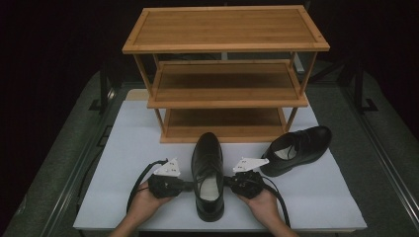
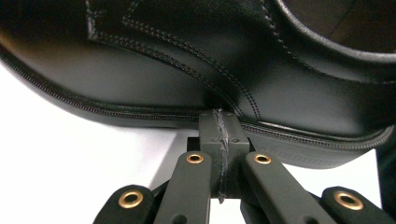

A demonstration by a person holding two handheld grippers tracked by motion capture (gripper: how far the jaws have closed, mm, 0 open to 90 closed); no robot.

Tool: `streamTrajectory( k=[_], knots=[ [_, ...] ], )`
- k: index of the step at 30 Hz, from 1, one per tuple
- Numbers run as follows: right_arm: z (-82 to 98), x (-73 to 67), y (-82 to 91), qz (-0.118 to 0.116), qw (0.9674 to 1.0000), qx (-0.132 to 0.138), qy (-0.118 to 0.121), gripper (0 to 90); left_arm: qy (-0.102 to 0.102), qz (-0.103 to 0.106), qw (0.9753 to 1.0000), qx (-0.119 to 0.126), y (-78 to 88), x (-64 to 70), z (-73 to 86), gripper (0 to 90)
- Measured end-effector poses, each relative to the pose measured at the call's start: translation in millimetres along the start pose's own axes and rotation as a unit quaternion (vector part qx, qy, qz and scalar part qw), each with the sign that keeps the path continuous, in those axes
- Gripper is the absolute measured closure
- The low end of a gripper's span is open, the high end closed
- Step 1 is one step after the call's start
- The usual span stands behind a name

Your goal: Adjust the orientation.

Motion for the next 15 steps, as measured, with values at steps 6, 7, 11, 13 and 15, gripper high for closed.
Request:
streamTrajectory(
  k=[6, 7, 11, 13, 15],
  knots=[
    [0.3, -1.4, 0.8, -0.001, 1.0000, 0.000, 0.005, 89.9, 0.003, -0.004, 1.0000, 0.000, -0.5, -3.1, -0.8, 90.0],
    [0.3, -1.3, 0.7, -0.002, 1.0000, 0.001, 0.005, 89.9, 0.005, -0.003, 1.0000, 0.001, -0.5, -3.1, -0.5, 90.0],
    [0.5, -0.9, 1.0, -0.002, 1.0000, -0.001, 0.005, 89.8, 0.008, -0.001, 1.0000, 0.005, -0.1, -3.7, 0.8, 90.0],
    [0.9, -0.3, 2.3, -0.004, 1.0000, -0.004, 0.005, 89.8, 0.011, -0.004, 0.9999, 0.008, 1.3, -3.6, 1.7, 88.7],
    [0.4, 0.5, 5.5, -0.001, 1.0000, 0.001, 0.007, 89.7, 0.015, -0.014, 0.9997, 0.008, 4.9, -5.3, 2.9, 80.5]
  ],
)
Point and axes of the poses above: each handheld gripper's, and its own axes: y roughly backward along the jaws, z roughly out of its underside, x roughly to its right, the point moved 5 cm from there along -y, roughly forward along the jaws, and after that the axes turned 1 degree about x, right-handed, at the moved point
